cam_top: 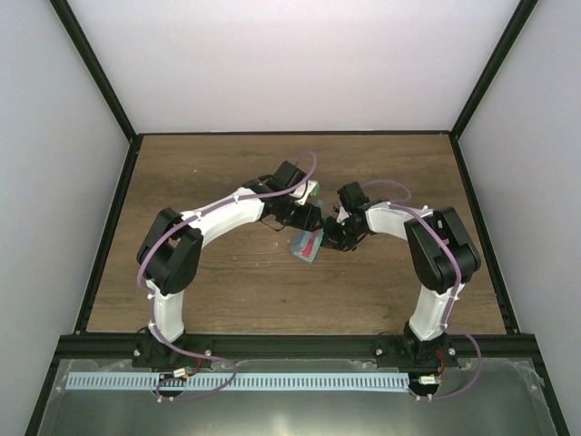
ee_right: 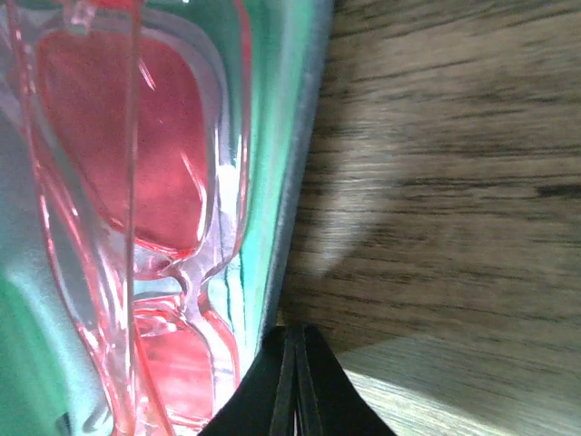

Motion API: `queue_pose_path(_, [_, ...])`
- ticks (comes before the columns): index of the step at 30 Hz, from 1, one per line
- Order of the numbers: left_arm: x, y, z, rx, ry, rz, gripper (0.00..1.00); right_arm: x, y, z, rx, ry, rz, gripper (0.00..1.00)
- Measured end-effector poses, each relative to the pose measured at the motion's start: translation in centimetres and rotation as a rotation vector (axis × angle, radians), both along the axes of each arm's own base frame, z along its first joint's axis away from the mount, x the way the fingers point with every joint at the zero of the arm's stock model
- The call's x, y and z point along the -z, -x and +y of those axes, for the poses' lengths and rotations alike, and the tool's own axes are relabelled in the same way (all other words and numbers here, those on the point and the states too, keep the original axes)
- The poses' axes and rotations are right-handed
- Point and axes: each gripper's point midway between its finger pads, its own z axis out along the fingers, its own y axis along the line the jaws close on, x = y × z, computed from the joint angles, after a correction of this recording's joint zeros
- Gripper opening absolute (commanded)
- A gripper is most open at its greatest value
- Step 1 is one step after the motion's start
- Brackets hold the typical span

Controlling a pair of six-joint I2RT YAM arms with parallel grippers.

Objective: Organize the sunglasses
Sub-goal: Close the sunglasses case at the center of the board.

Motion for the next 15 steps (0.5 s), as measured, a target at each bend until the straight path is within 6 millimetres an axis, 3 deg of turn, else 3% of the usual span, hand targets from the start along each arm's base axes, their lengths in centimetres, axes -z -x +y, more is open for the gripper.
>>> queue_pose_path(7, [-1.3, 0.0, -1.7, 0.0, 0.101, 0.024, 0.66, 0.0, -0.1, 0.4, -0.008, -0.033, 0.01, 0.01])
queue_pose_path(15, [-0.7, -0.5, -1.0, -0.021, 0.062, 0.008, 0.66, 0.0, -0.1, 0.4, -0.014, -0.033, 0.004, 0.01])
